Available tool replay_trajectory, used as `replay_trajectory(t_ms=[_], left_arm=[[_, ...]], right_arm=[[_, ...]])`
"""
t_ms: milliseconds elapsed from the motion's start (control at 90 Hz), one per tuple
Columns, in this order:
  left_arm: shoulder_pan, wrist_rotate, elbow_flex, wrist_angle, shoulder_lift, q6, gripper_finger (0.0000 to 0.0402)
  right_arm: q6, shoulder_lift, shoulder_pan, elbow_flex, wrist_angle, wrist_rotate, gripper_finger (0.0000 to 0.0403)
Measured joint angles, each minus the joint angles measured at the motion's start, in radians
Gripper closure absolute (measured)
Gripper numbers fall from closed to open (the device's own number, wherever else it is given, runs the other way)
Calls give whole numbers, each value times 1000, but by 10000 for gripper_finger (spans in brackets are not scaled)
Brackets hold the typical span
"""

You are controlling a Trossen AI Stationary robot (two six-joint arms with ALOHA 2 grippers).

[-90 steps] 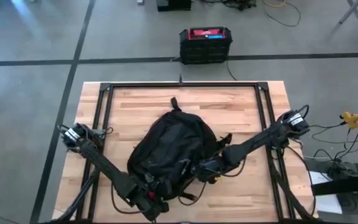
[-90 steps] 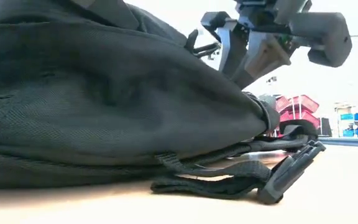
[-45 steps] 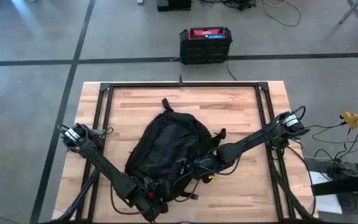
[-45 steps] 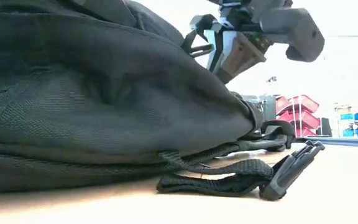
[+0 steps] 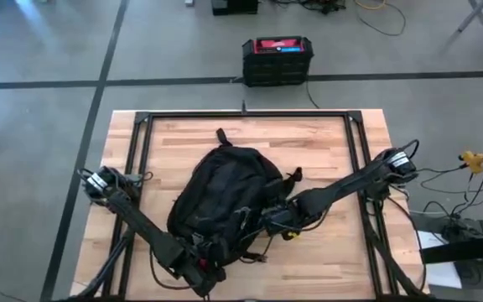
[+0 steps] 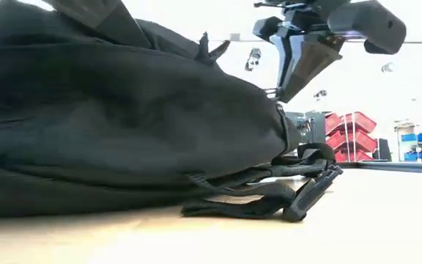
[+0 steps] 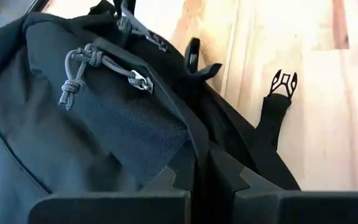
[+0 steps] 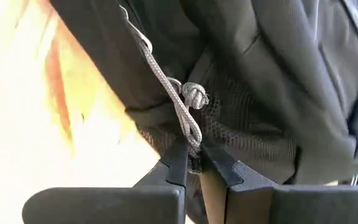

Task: Unpack backpack
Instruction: Close the black backpack

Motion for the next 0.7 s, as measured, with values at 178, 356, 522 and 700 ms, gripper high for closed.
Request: replay_trajectory(t_ms=[178,356,522,700], left_arm=[[-2,-14,0,-44,0,-46,399],[11,-46,0,-53,0,-34,399],[104,-77,0,-52,0,38,399],[249,-72,0,-4,0,256,399]], right_arm=[[34,-26,-15,-23,-76,75,400],[24,-37,-31,-39,-45,81,397],[1,-64,-44,-40,-97,184,351],[106,-148,-110,-54,-239,194,253]])
